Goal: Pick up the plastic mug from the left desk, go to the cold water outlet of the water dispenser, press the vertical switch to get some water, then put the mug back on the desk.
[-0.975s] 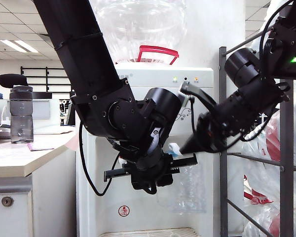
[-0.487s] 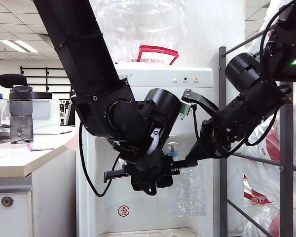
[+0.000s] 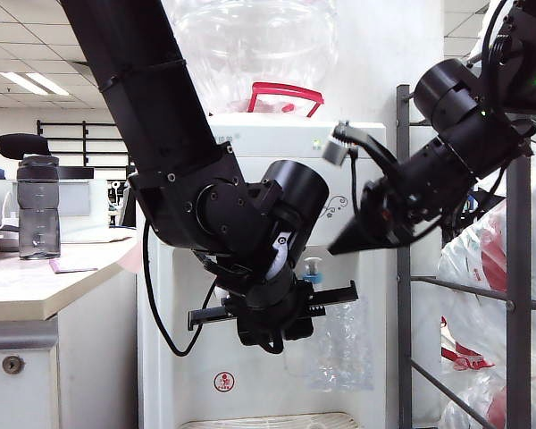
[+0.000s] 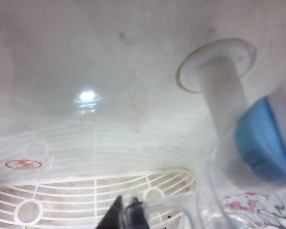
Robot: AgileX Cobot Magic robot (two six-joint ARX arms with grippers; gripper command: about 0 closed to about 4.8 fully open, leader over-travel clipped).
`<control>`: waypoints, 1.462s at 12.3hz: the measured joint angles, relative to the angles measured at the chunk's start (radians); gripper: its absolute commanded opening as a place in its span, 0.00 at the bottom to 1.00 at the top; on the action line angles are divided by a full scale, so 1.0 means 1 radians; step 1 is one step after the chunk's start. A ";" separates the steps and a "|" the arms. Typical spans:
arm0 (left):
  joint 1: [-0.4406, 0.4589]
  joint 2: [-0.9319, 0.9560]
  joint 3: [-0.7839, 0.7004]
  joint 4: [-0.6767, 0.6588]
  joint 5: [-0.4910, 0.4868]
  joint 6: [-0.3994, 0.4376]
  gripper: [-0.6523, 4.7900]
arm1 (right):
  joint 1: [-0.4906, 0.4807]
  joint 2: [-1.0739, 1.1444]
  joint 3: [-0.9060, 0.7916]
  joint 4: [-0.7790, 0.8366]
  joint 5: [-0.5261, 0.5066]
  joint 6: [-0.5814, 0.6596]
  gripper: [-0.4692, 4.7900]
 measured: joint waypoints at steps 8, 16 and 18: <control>0.000 0.000 -0.001 0.001 0.002 0.000 0.11 | 0.001 0.007 0.000 0.094 -0.064 0.015 0.08; 0.000 0.000 -0.001 0.001 0.002 0.000 0.11 | 0.031 0.083 0.001 0.155 -0.052 0.019 0.08; 0.000 0.000 -0.001 0.000 0.002 0.000 0.11 | 0.031 0.083 0.001 0.167 -0.052 0.019 0.08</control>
